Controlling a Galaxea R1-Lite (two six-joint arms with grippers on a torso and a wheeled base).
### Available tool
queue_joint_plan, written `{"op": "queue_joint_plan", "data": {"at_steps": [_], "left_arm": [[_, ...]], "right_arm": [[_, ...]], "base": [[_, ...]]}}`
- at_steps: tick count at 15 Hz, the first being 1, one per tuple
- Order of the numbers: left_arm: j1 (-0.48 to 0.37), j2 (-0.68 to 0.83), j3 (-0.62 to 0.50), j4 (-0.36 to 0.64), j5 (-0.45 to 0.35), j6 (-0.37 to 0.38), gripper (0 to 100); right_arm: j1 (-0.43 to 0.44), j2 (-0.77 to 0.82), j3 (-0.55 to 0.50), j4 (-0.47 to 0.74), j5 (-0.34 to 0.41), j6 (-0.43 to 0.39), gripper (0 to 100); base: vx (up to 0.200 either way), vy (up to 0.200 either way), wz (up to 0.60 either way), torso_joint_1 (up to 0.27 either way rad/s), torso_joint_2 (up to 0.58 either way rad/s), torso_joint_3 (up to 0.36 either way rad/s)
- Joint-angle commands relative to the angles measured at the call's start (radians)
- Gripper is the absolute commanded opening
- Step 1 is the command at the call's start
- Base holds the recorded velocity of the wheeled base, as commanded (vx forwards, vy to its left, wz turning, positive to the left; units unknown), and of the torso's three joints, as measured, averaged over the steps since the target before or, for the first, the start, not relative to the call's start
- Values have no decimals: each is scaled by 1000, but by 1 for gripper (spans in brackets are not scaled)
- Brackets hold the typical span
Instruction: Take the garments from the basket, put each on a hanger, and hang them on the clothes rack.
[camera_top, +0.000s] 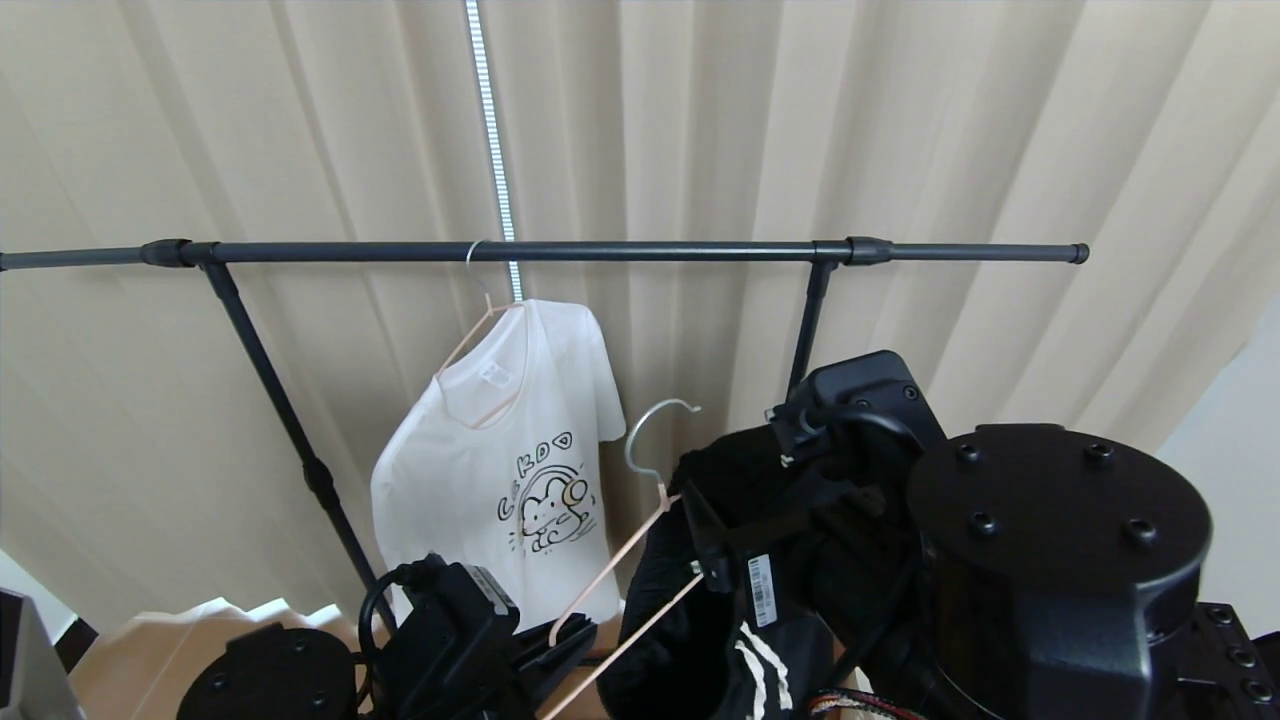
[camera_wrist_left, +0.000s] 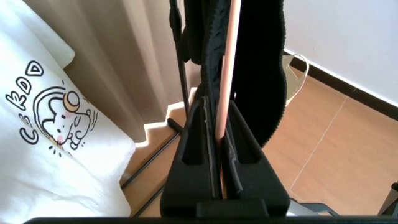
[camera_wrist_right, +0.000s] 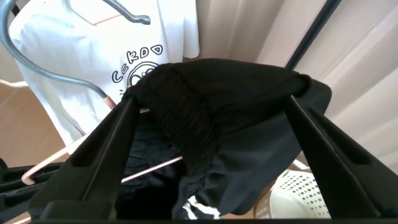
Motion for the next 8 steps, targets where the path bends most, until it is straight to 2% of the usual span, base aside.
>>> {"op": "queue_joint_plan", "data": {"at_steps": [1,7,8], "left_arm": [[4,-4,-2,-2,1,0,0],[18,-4,-2,-2,-2,-14,0],[39,-2,1,-2,-12,-14,0]], "right_arm": [[0,-2,3,2,0,-1,100],[3,-57,37,19,20,-21,100],[-15,-141,57,34,115,-99,100]], "base": [[0,0,0,0,0,0],[0,0,0,0,0,0],[0,0,0,0,0,0]]}}
